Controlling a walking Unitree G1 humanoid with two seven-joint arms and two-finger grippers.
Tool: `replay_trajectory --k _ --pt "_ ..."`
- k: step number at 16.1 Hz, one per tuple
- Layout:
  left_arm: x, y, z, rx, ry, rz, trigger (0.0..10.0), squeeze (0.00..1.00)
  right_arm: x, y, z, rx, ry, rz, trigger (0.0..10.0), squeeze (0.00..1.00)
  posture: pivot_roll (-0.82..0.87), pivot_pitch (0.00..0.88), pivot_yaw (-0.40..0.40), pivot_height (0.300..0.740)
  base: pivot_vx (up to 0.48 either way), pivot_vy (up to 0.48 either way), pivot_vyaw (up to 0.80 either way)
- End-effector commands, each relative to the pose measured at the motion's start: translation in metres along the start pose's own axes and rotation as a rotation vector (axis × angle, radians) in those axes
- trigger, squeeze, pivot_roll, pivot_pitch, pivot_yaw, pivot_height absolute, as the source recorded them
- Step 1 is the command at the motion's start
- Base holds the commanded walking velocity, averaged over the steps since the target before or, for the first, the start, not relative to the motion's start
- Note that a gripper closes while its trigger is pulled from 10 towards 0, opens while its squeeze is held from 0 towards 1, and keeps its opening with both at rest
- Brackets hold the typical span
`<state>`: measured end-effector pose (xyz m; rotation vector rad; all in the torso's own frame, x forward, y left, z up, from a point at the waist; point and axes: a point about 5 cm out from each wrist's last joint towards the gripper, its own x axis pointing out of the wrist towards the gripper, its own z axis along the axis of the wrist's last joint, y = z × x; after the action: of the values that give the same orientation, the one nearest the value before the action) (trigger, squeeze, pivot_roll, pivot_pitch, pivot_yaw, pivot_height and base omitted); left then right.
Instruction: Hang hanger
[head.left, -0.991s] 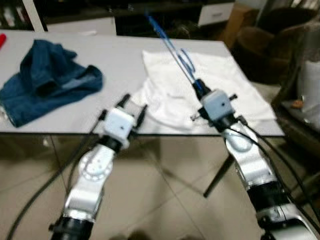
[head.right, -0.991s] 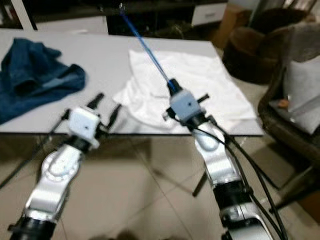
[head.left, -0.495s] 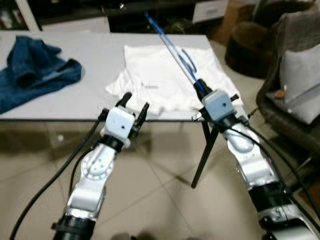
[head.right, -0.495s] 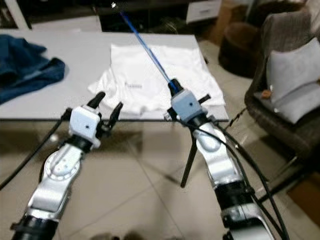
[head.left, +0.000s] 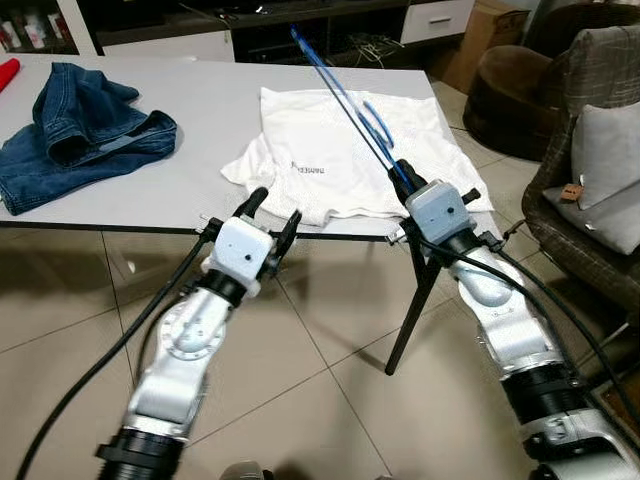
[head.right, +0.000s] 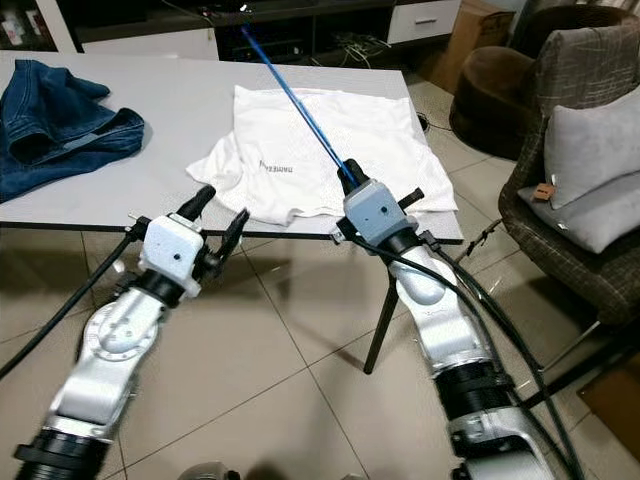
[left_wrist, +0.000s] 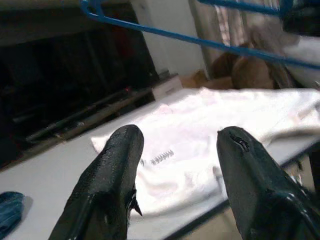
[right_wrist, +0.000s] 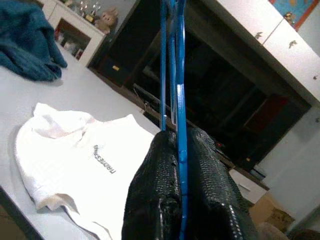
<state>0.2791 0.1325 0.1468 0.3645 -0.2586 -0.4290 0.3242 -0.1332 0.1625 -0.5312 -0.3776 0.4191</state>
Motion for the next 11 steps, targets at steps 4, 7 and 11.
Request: replay_trajectory --k 4,7,11 --pt "-0.008 -0.006 -0.009 -0.006 0.062 -0.137 10.0 0.0 -0.002 -0.009 0.0 -0.123 -0.02 0.027 10.0 0.0 0.01 0.018 -0.004 0.74 0.0 0.0 0.0" --pt "-0.016 -0.013 -0.02 0.07 0.129 -0.256 10.0 0.0 -0.004 -0.015 -0.001 -0.18 -0.013 0.014 10.0 0.0 0.0 0.02 -0.003 0.74 0.0 0.0 0.0" --pt "-0.018 -0.026 -0.023 0.096 0.145 -0.325 10.0 0.0 -0.003 -0.014 -0.002 -0.194 -0.018 0.004 10.0 0.0 0.0 0.024 0.004 0.74 0.0 0.0 0.0"
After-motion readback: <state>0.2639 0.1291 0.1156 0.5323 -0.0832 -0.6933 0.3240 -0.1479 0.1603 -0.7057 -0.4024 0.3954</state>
